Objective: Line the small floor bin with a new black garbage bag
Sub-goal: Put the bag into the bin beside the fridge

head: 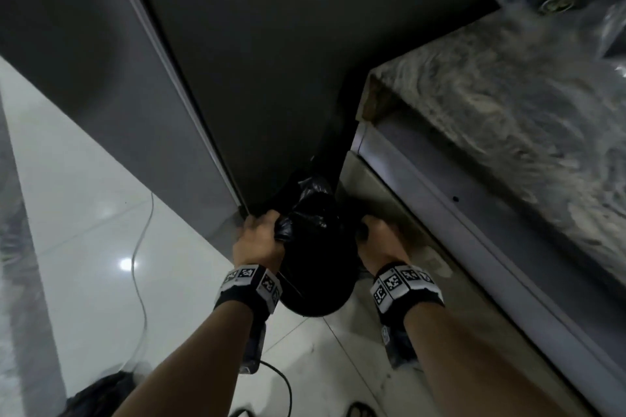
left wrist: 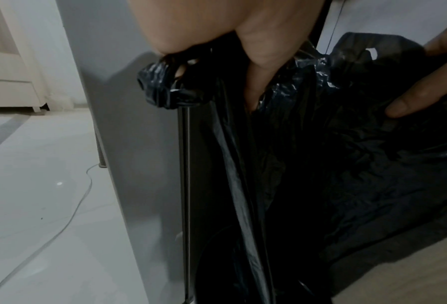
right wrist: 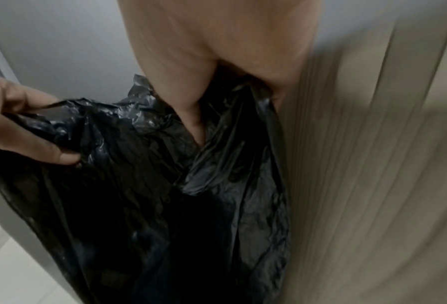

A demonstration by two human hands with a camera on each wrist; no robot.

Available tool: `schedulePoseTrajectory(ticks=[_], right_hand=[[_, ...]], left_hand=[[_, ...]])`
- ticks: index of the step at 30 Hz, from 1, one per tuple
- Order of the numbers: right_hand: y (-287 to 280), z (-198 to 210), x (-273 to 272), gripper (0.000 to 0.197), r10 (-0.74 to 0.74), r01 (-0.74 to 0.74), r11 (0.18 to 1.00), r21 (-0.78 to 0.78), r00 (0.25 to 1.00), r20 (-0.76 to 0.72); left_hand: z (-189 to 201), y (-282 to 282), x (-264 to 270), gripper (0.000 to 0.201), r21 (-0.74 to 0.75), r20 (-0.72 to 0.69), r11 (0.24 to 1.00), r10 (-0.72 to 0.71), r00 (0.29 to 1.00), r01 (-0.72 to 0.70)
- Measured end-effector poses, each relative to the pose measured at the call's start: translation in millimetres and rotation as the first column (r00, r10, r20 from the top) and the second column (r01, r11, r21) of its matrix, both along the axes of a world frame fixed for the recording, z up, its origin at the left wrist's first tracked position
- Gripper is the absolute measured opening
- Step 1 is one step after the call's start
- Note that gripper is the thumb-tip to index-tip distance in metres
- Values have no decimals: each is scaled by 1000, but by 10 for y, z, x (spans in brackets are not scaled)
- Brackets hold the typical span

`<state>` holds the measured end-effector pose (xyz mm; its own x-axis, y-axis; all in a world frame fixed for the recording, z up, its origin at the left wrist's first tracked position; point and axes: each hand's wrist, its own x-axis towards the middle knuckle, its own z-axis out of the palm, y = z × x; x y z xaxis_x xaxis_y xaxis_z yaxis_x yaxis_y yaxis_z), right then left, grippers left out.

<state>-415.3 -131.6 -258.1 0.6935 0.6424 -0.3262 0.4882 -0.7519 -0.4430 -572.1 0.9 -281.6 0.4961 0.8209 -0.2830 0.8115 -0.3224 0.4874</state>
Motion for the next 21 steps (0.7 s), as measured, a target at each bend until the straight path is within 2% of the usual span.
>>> schedulePoseTrajectory(ticks=[3, 6, 8, 10, 12, 14, 16, 18, 21], right_hand=[[20, -692, -5, 28, -6, 7, 999, -53, 1000, 19], [17, -1391, -9, 29, -7, 9, 997, -80, 1000, 20], [1, -1802, -13, 29, -20, 21, 996, -85, 1000, 22], [-25, -2145, -10, 27, -32, 33, 996, -85, 999, 14], [-57, -2439, 5, 28, -48, 48, 996, -74, 999, 7], [-85, -2643, 33, 30, -70, 69, 996, -47, 997, -17], [-108, -2763, 49, 32, -78, 77, 997, -15, 994, -72], [-136, -2815, 48, 34, -74, 75, 997, 4, 992, -101], [-268, -2819, -23, 32, -36, 34, 999, -16, 993, -115]], left_hand=[[-629, 87, -25, 36, 7, 37, 1000, -16, 999, 16], [-1279, 132, -82, 44, 38, 23, 994, -102, 995, 101], [-1693, 117, -137, 57, 65, -28, 971, -227, 974, 228], [-2035, 61, -179, 83, 44, -99, 941, -331, 938, 336], [-2299, 28, -201, 94, -39, -136, 966, -260, 956, 257], [-2482, 70, -199, 76, -78, -179, 993, -105, 978, 93], [-2600, 123, -213, 52, -92, -276, 996, -46, 960, 21], [-2686, 109, -264, 43, -91, -314, 995, -64, 947, 37], [-2654, -40, -427, 47, -42, -257, 992, -128, 958, 122]])
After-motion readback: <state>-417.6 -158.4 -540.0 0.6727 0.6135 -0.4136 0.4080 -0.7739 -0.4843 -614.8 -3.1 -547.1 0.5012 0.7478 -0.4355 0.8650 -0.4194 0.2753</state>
